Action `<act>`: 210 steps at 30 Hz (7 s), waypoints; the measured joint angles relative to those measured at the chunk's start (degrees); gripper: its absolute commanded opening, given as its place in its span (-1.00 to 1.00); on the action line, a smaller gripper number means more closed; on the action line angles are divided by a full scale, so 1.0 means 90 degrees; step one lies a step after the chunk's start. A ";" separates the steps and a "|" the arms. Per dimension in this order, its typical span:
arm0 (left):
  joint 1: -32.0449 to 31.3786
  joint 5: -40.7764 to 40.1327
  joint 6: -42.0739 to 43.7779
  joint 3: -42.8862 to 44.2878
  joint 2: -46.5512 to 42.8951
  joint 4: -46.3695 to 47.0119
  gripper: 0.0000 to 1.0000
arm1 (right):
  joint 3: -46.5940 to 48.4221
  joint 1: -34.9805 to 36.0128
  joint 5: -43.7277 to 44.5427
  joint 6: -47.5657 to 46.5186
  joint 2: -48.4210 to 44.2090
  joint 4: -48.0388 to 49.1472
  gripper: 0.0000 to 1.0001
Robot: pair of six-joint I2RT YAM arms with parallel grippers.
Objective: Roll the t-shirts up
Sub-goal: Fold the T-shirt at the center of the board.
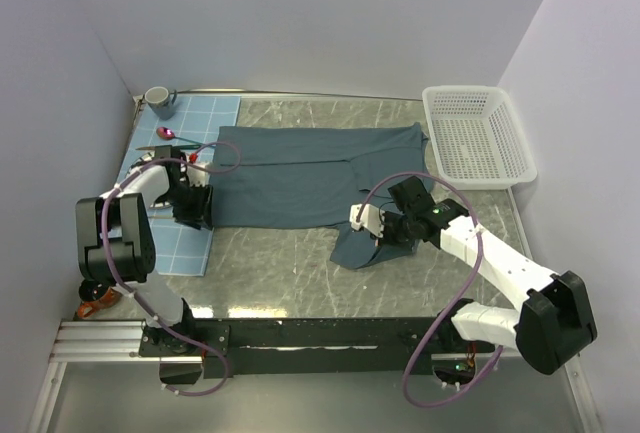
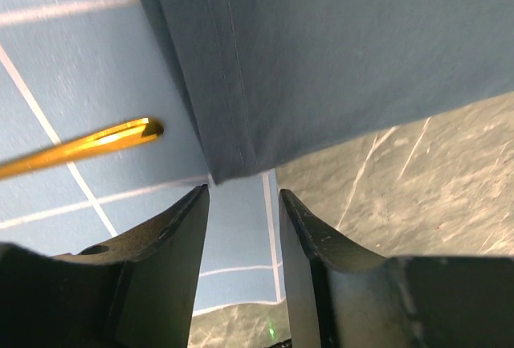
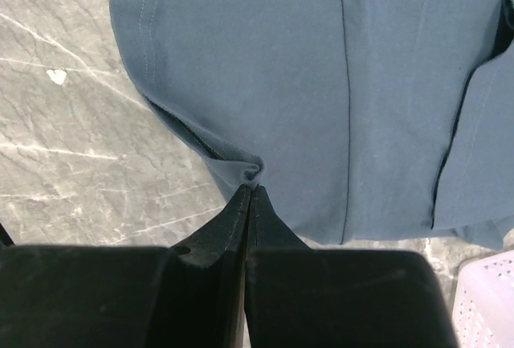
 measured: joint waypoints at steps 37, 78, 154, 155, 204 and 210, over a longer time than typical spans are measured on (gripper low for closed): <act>-0.0061 0.0512 -0.0058 0.2220 0.0648 -0.0627 -0.98 | 0.2028 -0.1882 0.0255 0.1183 0.0406 0.0500 -1.00; -0.0452 -0.0216 -0.0325 0.5576 0.3429 -0.1081 -0.98 | 0.5445 -0.2511 0.0580 -0.0177 0.4369 0.1117 -1.00; -0.0685 -0.0911 -0.0874 0.3412 0.2560 -0.0041 -0.67 | 0.4041 -0.2657 0.1705 0.1457 0.5309 -0.0629 -0.53; -0.0690 -0.0950 -0.0872 0.3376 0.2531 -0.0012 -0.47 | 0.3971 -0.2657 0.1722 0.1416 0.5294 -0.0588 -0.54; -0.0945 -0.0906 -0.0362 0.1345 -0.0964 -0.0862 -0.09 | 0.5753 -0.2538 0.0959 0.0984 0.4313 -0.2346 0.19; -0.1124 -0.0204 -0.0515 0.1829 0.0061 -0.0367 -0.53 | 0.7572 -0.1938 0.0352 0.1115 0.4869 -0.2392 0.11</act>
